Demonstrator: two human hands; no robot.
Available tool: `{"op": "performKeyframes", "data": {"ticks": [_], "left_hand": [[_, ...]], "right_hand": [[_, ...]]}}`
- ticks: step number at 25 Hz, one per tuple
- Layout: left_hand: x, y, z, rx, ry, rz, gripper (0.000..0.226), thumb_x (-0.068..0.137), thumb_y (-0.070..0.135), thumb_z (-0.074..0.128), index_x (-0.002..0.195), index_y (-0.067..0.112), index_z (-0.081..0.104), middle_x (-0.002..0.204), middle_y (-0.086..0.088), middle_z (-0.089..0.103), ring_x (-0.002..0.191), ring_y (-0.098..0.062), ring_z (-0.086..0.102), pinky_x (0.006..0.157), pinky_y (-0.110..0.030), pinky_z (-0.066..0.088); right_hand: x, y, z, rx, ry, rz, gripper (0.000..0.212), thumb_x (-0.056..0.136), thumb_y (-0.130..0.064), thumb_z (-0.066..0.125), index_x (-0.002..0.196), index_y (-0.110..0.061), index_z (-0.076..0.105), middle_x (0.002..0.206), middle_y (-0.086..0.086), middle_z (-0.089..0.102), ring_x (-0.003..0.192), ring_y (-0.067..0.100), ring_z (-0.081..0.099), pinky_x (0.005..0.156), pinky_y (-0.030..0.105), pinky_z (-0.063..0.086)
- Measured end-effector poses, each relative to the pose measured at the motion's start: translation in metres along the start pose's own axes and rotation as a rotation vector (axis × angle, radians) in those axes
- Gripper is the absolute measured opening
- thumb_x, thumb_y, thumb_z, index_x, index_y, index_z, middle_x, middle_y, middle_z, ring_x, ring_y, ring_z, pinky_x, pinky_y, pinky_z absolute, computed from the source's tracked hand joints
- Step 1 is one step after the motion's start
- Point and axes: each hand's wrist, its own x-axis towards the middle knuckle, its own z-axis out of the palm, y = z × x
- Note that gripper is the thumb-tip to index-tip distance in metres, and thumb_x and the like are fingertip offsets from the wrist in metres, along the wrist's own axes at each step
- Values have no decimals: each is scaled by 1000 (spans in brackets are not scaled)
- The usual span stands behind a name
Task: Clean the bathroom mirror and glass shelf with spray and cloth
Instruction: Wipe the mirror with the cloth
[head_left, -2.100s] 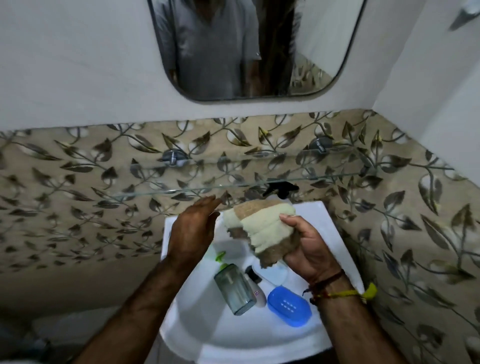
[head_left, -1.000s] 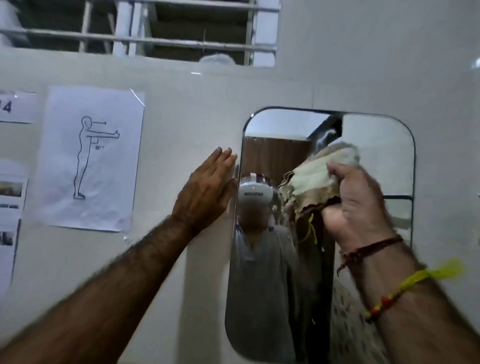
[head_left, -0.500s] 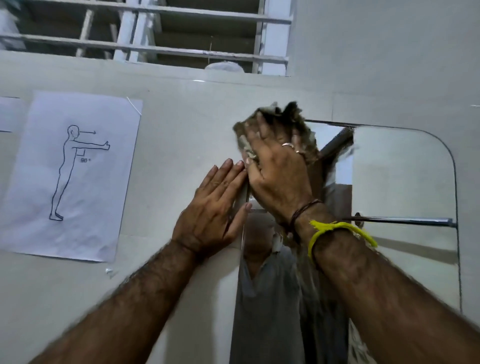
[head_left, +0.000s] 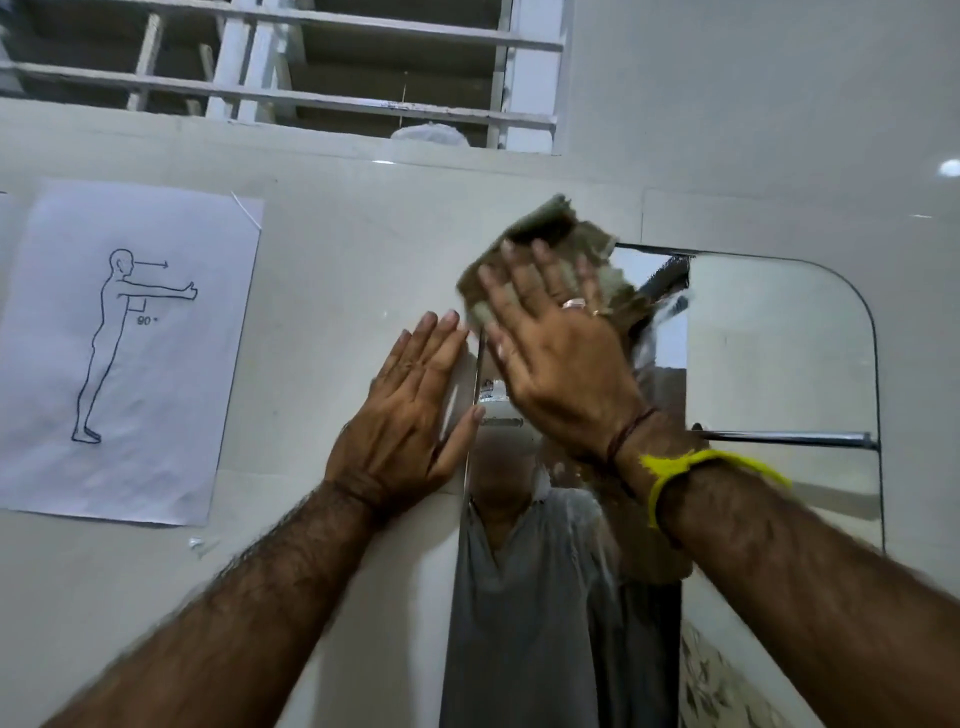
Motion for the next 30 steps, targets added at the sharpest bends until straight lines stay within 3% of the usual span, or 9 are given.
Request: {"op": "performKeyframes", "data": {"ticks": [3, 8, 13, 15, 19, 21, 24, 28, 30], "left_hand": [[1, 3, -1, -54, 21, -24, 73, 95, 31, 58, 150, -6, 28, 160, -18, 26, 152, -28, 20, 123, -46, 23], [1, 2, -1, -31, 9, -2, 71, 96, 30, 55, 151, -5, 26, 161, -15, 24, 152, -27, 18, 124, -45, 21], [-2, 3, -5, -73, -3, 9, 65, 98, 30, 39, 152, -4, 25, 161, -17, 24, 153, -28, 17, 123, -49, 20], [-2, 2, -4, -31, -12, 29, 65, 98, 31, 38, 152, -4, 26, 161, -17, 24, 152, -29, 18, 123, -51, 21], [-1, 3, -2, 27, -30, 35, 68, 98, 36, 42, 152, -2, 26, 162, -17, 23, 152, -29, 17, 123, -51, 21], [-3, 4, -3, 43, -31, 20, 70, 98, 38, 42, 152, -2, 26, 162, -17, 22, 153, -29, 17, 123, -51, 20], [-9, 5, -4, 77, -40, 30, 72, 98, 42, 42, 152, -3, 27, 162, -18, 21, 152, -30, 16, 123, -52, 20], [-10, 4, -4, 96, -73, 55, 72, 97, 44, 42, 154, 2, 26, 163, -17, 18, 153, -29, 13, 123, -52, 19], [-10, 6, -5, 92, -72, 35, 73, 97, 45, 43, 154, 3, 25, 163, -18, 16, 154, -28, 12, 123, -52, 18]], "right_hand": [[-35, -3, 6, -26, -39, -28, 57, 104, -43, 19, 158, -24, 18, 166, 1, 11, 133, 31, 51, 116, 56, 25], [-1, 6, -2, 129, 27, 235, 55, 103, -40, 29, 156, -27, 23, 166, -2, 11, 120, 33, 59, 115, 59, 23], [-58, -10, 1, 43, -61, -115, 57, 104, -41, 29, 157, -23, 20, 166, 1, 14, 136, 28, 47, 111, 53, 34], [-61, 4, 0, 42, -51, -28, 58, 103, -41, 30, 158, -24, 18, 166, 0, 13, 138, 28, 45, 110, 53, 37], [-22, 20, -7, 137, -38, 196, 58, 101, -38, 28, 157, -29, 18, 167, -3, 5, 136, 28, 47, 119, 59, 16], [-35, 8, -4, 80, -67, 34, 58, 102, -39, 24, 158, -29, 14, 167, -2, 0, 135, 28, 49, 119, 60, 15], [-82, -3, -4, 52, -107, -166, 59, 104, -40, 31, 158, -25, 16, 166, 2, 11, 139, 28, 43, 111, 52, 35], [-59, 11, -5, 75, -62, 93, 58, 103, -41, 30, 158, -27, 16, 167, -1, 8, 134, 28, 49, 110, 50, 38], [-46, 1, -4, 120, -39, 182, 58, 103, -40, 32, 157, -26, 19, 167, -1, 7, 111, 31, 64, 101, 51, 47]]}}
